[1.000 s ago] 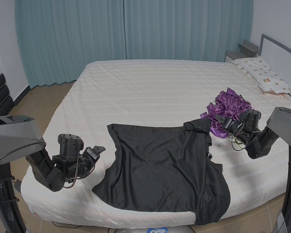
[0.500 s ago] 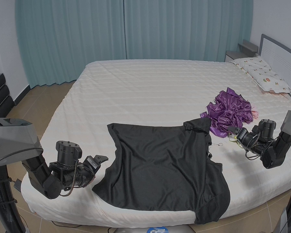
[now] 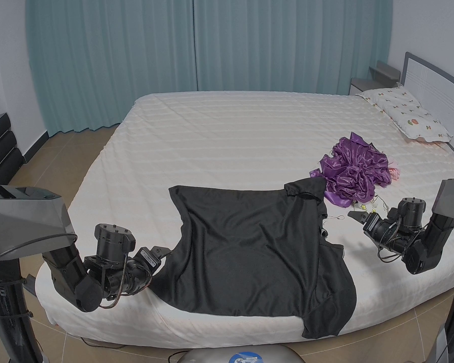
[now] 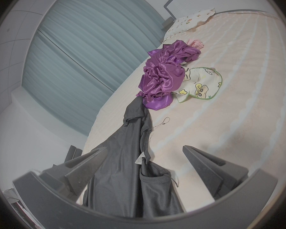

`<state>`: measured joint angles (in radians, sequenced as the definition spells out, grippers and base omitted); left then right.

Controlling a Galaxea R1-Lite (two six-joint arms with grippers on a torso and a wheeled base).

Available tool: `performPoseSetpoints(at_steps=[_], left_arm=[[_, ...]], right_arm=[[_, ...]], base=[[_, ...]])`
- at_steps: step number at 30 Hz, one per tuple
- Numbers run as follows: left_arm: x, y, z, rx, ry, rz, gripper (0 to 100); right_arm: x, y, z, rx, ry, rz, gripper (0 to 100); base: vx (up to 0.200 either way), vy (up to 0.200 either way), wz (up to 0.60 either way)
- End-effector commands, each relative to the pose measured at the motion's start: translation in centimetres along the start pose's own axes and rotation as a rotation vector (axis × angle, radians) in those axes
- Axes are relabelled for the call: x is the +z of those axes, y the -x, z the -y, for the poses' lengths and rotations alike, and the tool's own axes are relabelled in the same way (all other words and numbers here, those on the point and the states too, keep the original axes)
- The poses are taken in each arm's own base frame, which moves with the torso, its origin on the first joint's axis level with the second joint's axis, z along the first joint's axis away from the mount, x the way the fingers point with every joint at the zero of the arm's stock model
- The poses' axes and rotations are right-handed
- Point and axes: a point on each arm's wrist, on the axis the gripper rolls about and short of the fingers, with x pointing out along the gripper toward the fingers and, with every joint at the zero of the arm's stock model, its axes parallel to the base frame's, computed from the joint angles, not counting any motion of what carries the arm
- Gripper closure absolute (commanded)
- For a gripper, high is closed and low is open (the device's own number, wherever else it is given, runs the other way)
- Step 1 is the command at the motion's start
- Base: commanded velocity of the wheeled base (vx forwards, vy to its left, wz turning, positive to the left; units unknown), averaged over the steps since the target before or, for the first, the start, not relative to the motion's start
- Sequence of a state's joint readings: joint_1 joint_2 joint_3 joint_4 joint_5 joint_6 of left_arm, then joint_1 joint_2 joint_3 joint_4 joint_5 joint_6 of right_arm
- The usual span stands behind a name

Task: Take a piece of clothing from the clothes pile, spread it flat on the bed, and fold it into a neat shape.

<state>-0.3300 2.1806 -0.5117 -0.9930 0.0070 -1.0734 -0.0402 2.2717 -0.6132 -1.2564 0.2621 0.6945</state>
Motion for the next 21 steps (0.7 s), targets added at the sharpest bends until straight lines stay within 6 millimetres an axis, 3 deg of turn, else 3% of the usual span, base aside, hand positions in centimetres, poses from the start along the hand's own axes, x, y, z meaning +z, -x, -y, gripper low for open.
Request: performPoseSetpoints(at_steps=[1, 21], left_arm=[[-1.0, -1.7, -0.5, 0.043, -0.017, -0.001, 0], [-2.5, -1.1, -1.7, 0.155, -0.155, 0.025, 0]], right_arm=[[-0.5, -0.1, 0.2, -0.009, 0.030, -0.018, 0], [-1.8, 0.7, 0.4, -0.021, 0.072, -0.048, 0]], base=[[0.000, 0.000, 0.00], [0.000, 0.000, 0.00]])
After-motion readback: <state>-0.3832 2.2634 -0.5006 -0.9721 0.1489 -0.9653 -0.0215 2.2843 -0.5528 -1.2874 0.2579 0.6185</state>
